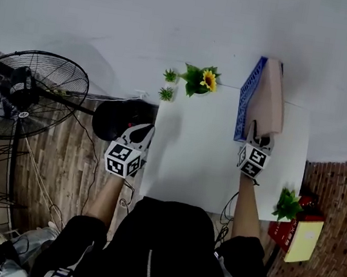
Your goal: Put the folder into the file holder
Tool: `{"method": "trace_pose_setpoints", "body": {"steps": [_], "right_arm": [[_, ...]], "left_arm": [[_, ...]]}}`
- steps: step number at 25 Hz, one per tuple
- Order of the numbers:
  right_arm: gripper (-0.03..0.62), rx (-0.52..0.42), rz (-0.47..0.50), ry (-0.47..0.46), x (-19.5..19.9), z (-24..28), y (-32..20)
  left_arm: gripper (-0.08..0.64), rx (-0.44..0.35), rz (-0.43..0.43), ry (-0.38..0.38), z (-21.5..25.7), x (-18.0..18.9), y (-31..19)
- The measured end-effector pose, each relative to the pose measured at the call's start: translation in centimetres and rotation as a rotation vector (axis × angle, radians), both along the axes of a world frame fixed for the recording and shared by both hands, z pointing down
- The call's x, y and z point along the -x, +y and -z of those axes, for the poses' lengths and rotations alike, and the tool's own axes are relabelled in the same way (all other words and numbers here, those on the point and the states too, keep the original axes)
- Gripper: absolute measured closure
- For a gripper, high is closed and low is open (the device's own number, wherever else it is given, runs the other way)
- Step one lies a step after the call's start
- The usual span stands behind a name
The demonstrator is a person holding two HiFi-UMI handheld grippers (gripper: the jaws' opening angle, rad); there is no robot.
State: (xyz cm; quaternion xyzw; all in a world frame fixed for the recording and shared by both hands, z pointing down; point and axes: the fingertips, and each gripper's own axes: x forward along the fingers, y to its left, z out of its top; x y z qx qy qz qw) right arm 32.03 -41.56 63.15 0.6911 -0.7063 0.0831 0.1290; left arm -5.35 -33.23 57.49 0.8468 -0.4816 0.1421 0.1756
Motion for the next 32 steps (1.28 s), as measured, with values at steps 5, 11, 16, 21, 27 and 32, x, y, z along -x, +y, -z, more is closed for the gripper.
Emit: {"method": "trace_pose_setpoints", "body": {"steps": [5,11,16,21,27,32], "right_arm": [[0.354,0.05,0.011,-0.012,0.5,-0.2,0.5],[0.322,0.082,-0.013,-0.042,0.5,1.2,3.2],[0.328,0.098,-0.029,-0.075,1.4,1.9,6.8],[0.405,0.12,0.011,-0.088,3.6,2.5,10.1],[0.583,0.091,0.111,-0.053,7.7,4.9,12.7],[0.583,-0.001,0.184,-0.044,10.5,9.4,13.6]], "left_arm": [[0.535,-0.011,-0.004,0.007,0.5,0.3,1.2],[0.535,-0.052,-0.032,0.025,2.1,0.2,2.5],[0.535,-0.085,-0.061,0.051,3.3,0.4,2.9],[0.535,-0.119,-0.091,0.075,4.6,-0.2,3.1],[0.535,-0.196,-0.101,0.083,5.9,-1.0,2.8],[0.535,-0.214,-0.112,0.091,6.3,-1.5,2.7]]}}
